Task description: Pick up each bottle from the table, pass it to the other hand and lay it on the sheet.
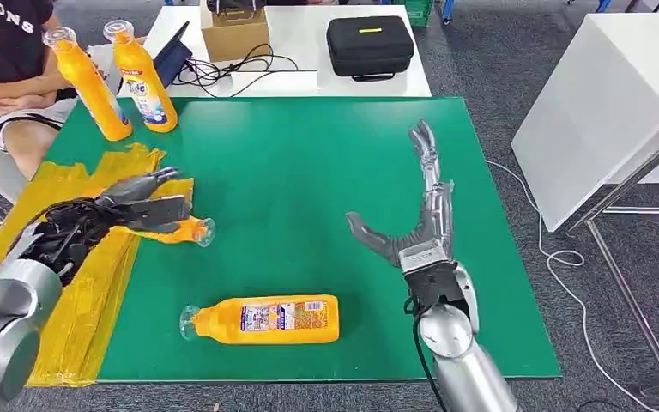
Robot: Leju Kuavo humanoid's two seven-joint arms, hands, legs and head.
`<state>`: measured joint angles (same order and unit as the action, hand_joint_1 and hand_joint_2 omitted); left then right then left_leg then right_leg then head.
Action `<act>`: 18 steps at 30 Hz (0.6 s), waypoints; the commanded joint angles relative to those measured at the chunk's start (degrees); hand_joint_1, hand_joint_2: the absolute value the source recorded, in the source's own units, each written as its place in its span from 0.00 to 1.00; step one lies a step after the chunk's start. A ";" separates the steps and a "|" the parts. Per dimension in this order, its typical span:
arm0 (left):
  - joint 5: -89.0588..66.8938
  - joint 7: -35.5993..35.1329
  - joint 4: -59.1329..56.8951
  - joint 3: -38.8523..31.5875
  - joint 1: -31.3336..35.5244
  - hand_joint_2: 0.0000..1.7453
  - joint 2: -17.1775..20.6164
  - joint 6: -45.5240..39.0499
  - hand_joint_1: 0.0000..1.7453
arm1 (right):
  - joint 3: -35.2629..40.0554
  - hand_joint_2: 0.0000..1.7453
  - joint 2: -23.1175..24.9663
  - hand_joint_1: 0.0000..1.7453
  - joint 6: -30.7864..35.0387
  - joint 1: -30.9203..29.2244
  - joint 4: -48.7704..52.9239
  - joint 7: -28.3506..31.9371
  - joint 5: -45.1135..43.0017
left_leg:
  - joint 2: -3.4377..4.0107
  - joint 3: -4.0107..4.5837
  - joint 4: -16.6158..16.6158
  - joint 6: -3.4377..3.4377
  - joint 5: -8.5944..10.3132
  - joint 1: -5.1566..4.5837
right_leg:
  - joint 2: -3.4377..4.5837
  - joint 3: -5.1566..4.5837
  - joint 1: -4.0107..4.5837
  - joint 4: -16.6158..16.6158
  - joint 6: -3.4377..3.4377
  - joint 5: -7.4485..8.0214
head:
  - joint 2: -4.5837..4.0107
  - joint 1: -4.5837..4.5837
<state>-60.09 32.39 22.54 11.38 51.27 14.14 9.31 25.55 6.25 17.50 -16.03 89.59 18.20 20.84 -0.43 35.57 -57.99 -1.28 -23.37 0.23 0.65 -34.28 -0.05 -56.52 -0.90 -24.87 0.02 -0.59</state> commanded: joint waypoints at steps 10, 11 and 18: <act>46.07 7.61 40.96 -13.10 -15.29 0.00 -1.16 15.51 0.00 | 11.83 1.00 -4.66 0.00 -10.98 -4.85 -8.02 -3.92 14.39 | 0.05 -0.28 0.03 0.05 -0.10 0.04 | -0.02 0.27 0.08 0.08 -0.03 -0.07 | 0.00 0.00; 48.42 7.61 43.60 -12.93 -16.23 0.00 -1.13 16.36 0.00 | 12.08 1.00 -4.64 0.00 -11.35 -5.03 -8.19 -3.94 14.57 | 0.10 -0.20 0.02 0.04 -0.09 0.03 | 0.05 0.18 0.07 0.06 -0.03 -0.05 | 0.00 -0.04; 50.47 7.61 47.95 -12.09 -17.18 0.00 -3.10 16.90 0.00 | 15.58 1.00 -5.01 0.00 -18.44 -6.58 -11.11 -3.94 14.68 | -0.06 -0.20 0.05 0.04 -0.07 0.04 | -0.09 0.23 0.05 0.08 -0.02 -0.08 | 0.00 0.00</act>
<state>-9.60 40.30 63.84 -0.46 34.98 13.35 26.18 35.58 3.37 4.50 -18.31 84.96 14.40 35.52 -0.49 35.57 -57.97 -1.27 -23.38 0.25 0.62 -34.28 -0.02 -56.51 -0.88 -24.89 0.02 -0.59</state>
